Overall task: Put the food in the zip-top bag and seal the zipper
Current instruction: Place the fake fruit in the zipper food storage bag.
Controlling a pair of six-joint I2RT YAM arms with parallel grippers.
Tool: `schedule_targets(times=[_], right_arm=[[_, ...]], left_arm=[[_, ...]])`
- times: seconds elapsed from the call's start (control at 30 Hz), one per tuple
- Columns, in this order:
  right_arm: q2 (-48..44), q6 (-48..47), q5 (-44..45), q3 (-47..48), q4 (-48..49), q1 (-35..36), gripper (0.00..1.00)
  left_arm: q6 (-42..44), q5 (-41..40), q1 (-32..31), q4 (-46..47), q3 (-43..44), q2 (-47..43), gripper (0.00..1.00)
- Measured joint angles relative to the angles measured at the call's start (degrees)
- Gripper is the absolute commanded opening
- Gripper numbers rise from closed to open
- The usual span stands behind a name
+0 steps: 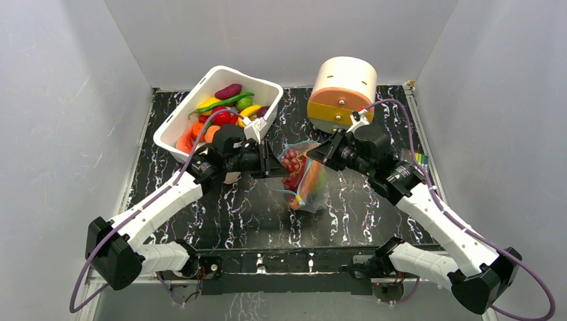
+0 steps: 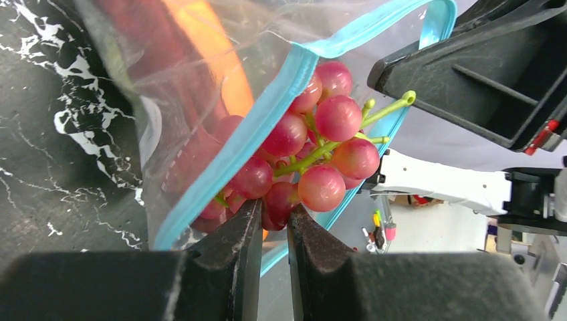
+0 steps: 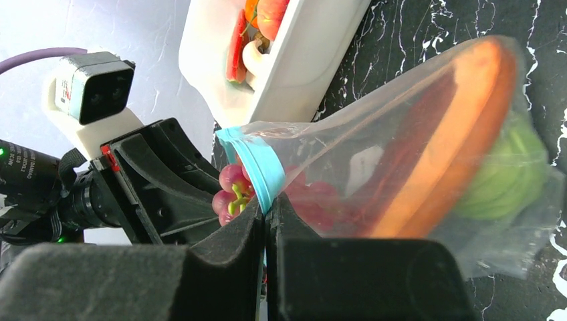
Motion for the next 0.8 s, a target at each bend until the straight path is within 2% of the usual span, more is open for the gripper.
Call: schedule_targets(times=[0.63,0.73,0.8], right_arm=[[1.09,-0.28,-1.55,0.00,0.09,0.00,0.00],[1.22,-0.28,-1.81,0.00,0.11,0.00,0.00],[1.42,-0.28,-2.01,0.00,0.11,0.00,0.00]], left_arm=[[6.36,-4.26,-1.49,-10.01,5.03,6.10,0.06],[7.48,-5.03,-1.53,-11.56,6.62,7.15,0.10],[7.89,-5.62,-1.53,-12.15,6.88,7.37,0.16]])
